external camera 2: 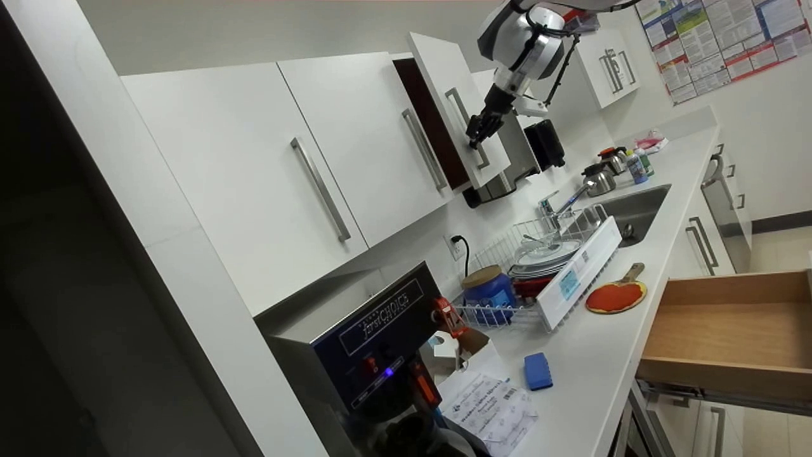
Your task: Open the right file cabinet drawer on top of rack
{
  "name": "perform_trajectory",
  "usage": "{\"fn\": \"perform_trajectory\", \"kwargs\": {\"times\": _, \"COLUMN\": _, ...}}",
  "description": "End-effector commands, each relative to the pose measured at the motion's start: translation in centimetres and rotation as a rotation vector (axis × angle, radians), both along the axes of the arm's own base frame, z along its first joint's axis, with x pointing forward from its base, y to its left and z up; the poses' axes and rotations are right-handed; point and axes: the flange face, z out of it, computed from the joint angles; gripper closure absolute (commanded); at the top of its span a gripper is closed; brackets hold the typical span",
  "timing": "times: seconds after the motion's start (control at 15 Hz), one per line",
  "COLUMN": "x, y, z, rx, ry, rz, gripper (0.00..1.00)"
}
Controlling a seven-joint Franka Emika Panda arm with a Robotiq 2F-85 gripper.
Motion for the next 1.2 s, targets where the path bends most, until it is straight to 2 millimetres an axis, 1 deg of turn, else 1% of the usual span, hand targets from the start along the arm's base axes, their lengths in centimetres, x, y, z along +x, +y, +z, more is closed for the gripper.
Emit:
{"fn": "perform_trajectory", "kwargs": {"times": 0.0, "x": -4.3, "y": -6.3, "z": 2.2, "rx": 0.057, "ry": 0.0, "rz": -0.029, "gripper": 0.96}}
{"fn": "perform_trajectory", "kwargs": {"times": 0.2, "x": -6.5, "y": -9.4, "z": 2.4, "rx": 0.074, "ry": 0.044, "rz": 0.019, "gripper": 0.96}}
{"fn": "perform_trajectory", "kwargs": {"times": 0.47, "x": -10.2, "y": -14.8, "z": 2.6, "rx": 0.123, "ry": 0.092, "rz": 0.033, "gripper": 0.96}}
{"fn": "perform_trajectory", "kwargs": {"times": 0.6, "x": -10.3, "y": -16.0, "z": 2.0, "rx": 0.118, "ry": 0.069, "rz": 0.076, "gripper": 0.96}}
{"fn": "perform_trajectory", "kwargs": {"times": 0.73, "x": -9.9, "y": -16.1, "z": 1.9, "rx": 0.114, "ry": 0.077, "rz": 0.096, "gripper": 0.96}}
{"fn": "perform_trajectory", "kwargs": {"times": 0.8, "x": -9.8, "y": -16.1, "z": 2.0, "rx": 0.112, "ry": 0.087, "rz": 0.099, "gripper": 0.59}}
{"fn": "perform_trajectory", "kwargs": {"times": 0.87, "x": -9.9, "y": -16.0, "z": 2.2, "rx": 0.119, "ry": 0.101, "rz": 0.105, "gripper": 0.57}}
{"fn": "perform_trajectory", "kwargs": {"times": 0.93, "x": -10.4, "y": -15.9, "z": 2.8, "rx": 0.132, "ry": 0.147, "rz": 0.092, "gripper": 0.51}}
{"fn": "perform_trajectory", "kwargs": {"times": 1.0, "x": -11.1, "y": -15.9, "z": 3.5, "rx": 0.127, "ry": 0.181, "rz": 0.075, "gripper": 0.43}}
{"fn": "perform_trajectory", "kwargs": {"times": 1.07, "x": -12.4, "y": -16.0, "z": 4.4, "rx": 0.131, "ry": 0.214, "rz": 0.075, "gripper": 0.36}}
{"fn": "perform_trajectory", "kwargs": {"times": 1.13, "x": -13.4, "y": -15.7, "z": 5.2, "rx": 0.145, "ry": 0.252, "rz": 0.098, "gripper": 0.29}}
